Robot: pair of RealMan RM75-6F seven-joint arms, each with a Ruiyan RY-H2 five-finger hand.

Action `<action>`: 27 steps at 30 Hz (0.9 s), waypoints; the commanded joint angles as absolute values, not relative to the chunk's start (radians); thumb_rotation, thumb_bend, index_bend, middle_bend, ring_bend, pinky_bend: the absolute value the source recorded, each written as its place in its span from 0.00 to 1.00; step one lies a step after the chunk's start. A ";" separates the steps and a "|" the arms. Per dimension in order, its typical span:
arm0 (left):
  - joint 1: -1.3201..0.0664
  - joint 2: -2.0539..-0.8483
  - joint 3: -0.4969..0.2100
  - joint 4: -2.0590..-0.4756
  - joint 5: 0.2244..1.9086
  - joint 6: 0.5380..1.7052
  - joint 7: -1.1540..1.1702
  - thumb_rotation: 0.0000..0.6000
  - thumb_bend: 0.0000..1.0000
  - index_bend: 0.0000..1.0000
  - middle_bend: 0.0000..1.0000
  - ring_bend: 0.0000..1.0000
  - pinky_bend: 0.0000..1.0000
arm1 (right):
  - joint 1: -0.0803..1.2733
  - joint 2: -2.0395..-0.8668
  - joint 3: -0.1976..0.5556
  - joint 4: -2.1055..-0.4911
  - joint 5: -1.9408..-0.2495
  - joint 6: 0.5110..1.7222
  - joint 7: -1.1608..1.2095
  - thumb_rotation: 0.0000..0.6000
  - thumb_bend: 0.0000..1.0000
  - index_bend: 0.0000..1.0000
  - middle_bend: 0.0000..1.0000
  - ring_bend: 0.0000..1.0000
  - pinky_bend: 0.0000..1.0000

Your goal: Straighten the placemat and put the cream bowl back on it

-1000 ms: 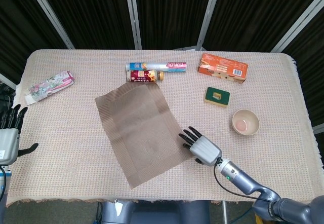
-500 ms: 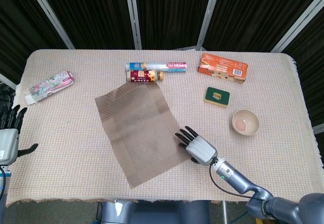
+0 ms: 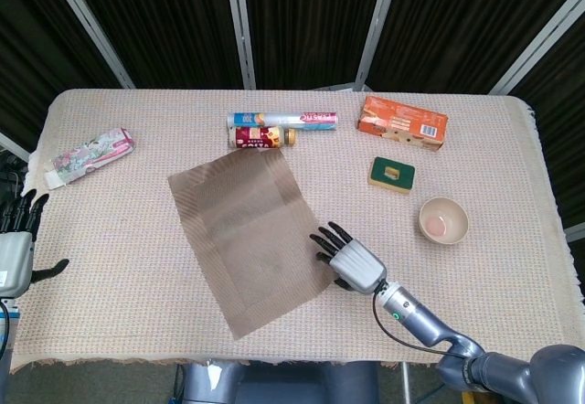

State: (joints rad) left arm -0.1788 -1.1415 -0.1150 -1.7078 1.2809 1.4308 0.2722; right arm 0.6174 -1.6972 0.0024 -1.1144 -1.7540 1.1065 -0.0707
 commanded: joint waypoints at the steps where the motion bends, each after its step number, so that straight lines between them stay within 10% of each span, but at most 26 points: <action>1: -0.178 -1.141 -0.114 -1.709 1.282 1.431 0.272 1.00 0.03 0.00 0.00 0.00 0.00 | 0.621 -1.701 0.001 -1.112 -1.750 1.103 -0.071 1.00 0.19 0.35 0.08 0.00 0.00; 27: -0.178 -1.140 -0.114 -1.709 1.283 1.422 0.266 1.00 0.03 0.00 0.00 0.00 0.00 | 0.614 -1.698 -0.071 -1.117 -1.778 1.167 -0.023 1.00 0.41 0.62 0.12 0.00 0.00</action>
